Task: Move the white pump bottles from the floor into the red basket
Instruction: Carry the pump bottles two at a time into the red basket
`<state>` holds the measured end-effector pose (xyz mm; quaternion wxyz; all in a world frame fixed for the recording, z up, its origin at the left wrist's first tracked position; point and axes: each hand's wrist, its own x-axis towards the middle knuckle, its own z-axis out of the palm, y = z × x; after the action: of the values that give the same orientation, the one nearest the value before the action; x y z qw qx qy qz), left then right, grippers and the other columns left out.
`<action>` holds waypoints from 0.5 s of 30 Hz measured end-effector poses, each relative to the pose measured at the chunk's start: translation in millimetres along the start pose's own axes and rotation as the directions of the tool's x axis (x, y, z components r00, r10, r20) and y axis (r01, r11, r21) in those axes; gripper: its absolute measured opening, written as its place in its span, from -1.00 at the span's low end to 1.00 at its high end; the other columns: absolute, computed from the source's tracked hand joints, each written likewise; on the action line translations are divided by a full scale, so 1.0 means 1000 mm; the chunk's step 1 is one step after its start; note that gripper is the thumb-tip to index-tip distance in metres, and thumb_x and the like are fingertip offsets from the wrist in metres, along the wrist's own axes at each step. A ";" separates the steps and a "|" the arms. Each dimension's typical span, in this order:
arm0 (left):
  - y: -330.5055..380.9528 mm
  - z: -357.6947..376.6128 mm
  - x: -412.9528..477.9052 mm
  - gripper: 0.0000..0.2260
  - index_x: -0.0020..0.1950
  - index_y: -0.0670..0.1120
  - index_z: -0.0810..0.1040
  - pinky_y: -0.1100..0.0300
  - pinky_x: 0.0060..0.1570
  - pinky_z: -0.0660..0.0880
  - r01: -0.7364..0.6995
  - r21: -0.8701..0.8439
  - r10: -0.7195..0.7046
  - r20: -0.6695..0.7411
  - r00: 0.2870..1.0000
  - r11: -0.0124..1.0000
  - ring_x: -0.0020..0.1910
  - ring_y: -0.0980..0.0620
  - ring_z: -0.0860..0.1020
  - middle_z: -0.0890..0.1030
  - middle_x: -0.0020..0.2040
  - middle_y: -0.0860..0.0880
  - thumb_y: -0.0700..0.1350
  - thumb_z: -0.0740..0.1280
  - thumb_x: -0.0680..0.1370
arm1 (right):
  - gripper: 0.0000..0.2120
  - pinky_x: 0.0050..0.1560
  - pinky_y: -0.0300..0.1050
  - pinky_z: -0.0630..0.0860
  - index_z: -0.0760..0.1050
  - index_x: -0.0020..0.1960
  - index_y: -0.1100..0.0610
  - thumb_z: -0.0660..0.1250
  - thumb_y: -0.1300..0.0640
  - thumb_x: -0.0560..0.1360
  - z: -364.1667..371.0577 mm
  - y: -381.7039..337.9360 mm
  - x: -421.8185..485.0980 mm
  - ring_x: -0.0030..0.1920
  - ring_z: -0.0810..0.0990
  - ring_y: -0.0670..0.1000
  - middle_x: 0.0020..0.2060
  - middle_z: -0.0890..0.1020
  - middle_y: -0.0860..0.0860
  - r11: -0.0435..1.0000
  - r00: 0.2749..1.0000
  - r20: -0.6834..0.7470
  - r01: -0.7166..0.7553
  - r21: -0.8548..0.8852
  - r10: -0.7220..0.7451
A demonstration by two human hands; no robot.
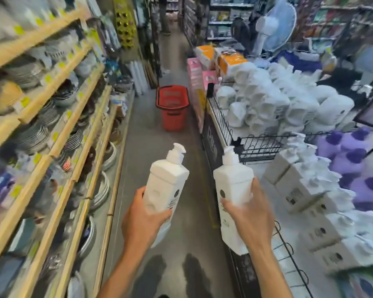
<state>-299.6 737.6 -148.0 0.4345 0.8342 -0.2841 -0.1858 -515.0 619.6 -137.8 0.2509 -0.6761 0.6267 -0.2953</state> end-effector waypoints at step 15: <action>-0.008 -0.030 0.166 -0.35 0.25 0.20 0.38 0.04 -0.08 0.55 0.040 -0.031 -0.040 -0.002 0.999 0.999 0.02 0.01 0.59 0.59 0.09 0.14 0.00 0.64 0.29 | -0.18 0.01 0.16 0.59 0.18 0.46 -0.33 0.53 -0.19 0.32 0.109 -0.101 0.101 -0.05 0.60 0.08 0.00 0.49 -0.11 0.999 0.994 0.103 0.044 0.017 -0.046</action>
<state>-152.5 654.6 -148.1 0.4438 0.8333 -0.2638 -0.1975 -361.9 524.2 -133.7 0.2814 -0.7026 0.5952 -0.2700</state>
